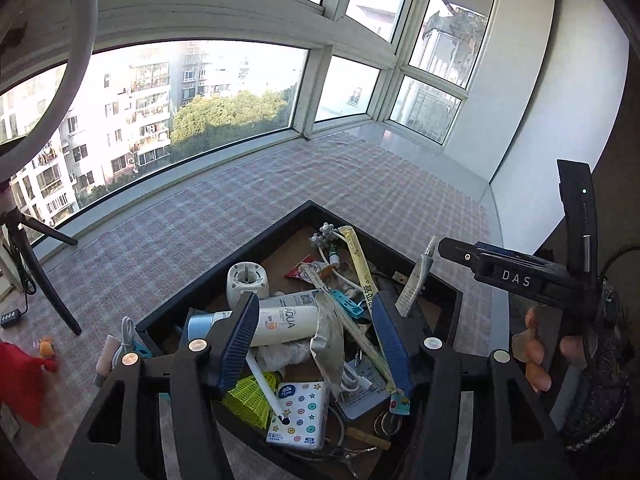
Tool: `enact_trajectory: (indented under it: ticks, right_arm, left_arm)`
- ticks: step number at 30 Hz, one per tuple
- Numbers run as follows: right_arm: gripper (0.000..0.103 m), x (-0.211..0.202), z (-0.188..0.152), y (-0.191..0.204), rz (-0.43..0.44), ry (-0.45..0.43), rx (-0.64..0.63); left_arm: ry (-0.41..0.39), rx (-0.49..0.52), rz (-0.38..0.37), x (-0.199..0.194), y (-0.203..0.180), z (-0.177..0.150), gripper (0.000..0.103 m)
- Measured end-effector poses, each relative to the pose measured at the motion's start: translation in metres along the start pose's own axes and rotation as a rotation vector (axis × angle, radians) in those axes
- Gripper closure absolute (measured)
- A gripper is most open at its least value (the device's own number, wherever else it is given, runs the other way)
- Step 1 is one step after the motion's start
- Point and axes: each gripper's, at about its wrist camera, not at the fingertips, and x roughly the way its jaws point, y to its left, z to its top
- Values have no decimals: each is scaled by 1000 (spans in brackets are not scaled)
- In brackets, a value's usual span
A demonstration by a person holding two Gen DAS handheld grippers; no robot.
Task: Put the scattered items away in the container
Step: 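Carry the sachet and gel tube over the black tray and release both, then grasp the blue Vinda tissue pack with the left gripper while the right grasps the red cushion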
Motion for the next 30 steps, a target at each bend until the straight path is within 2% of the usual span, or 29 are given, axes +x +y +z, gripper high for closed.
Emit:
enact_trajectory:
  ticks: [9, 16, 23, 27, 30]
  right_arm:
    - [34, 2, -6, -3, 10, 8, 15]
    - [34, 1, -15, 25, 74, 13, -25]
    - [34, 8, -30, 82, 215, 48, -114]
    - [34, 14, -43, 130, 306, 72, -200]
    - [34, 19, -54, 172, 381, 95, -286]
  left_arm:
    - [-8, -35, 62, -24, 37, -13, 46]
    - [-11, -85, 157, -52, 76, -36, 46]
    - [-25, -189, 283, -100, 140, -77, 46]
    - [-14, -241, 411, -137, 189, -114, 46]
    - [-11, -323, 503, -171, 231, -143, 46]
